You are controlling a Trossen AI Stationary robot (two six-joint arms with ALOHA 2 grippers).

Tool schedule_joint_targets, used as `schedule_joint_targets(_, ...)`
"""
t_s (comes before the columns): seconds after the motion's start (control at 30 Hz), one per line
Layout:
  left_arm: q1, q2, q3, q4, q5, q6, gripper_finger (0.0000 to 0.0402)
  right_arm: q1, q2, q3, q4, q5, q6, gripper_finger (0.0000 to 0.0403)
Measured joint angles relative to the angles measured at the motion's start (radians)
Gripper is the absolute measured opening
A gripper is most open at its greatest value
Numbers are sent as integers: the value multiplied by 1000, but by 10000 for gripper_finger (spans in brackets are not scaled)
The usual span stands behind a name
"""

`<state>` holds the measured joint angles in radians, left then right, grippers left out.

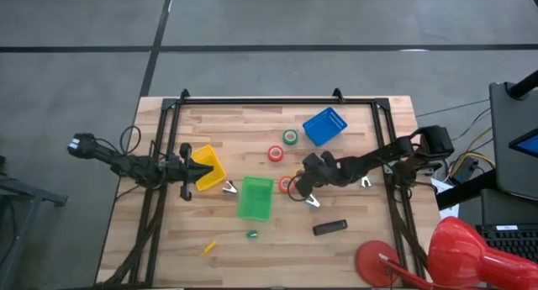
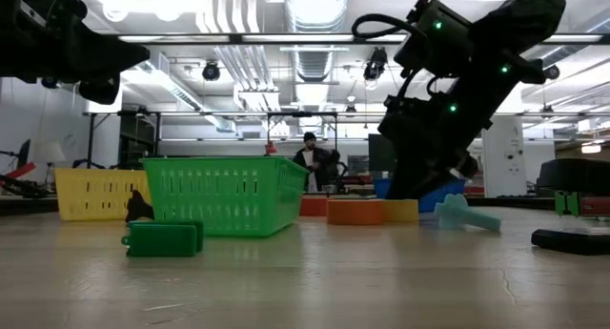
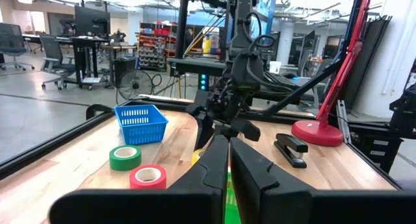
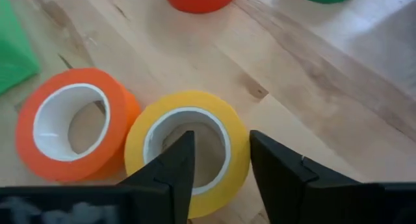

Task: Pick and place Stapler, Stapler remover, tape
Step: Put the yellow tape into the blue bin

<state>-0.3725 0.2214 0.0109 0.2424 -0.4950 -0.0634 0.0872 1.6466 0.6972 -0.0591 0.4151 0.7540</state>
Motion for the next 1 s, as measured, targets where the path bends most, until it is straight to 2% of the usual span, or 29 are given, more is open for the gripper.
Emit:
schedule_joint_targets(0.23,0,0,0,0,0,0,19,0,-2,-1,-5,-9,-42,59)
schedule_joint_targets(0.37,0,0,0,0,0,0,21,0,-8,-2,-7,-9,-61,32)
schedule_joint_targets(0.57,0,0,0,-1,0,0,18,0,-70,-2,-19,-8,-85,35)
schedule_joint_targets(0.73,0,0,0,-1,0,0,21,-10,-186,-2,-49,8,-139,35)
schedule_joint_targets(1.0,0,0,0,-6,0,0,19,-160,-411,-2,-237,73,-215,36)
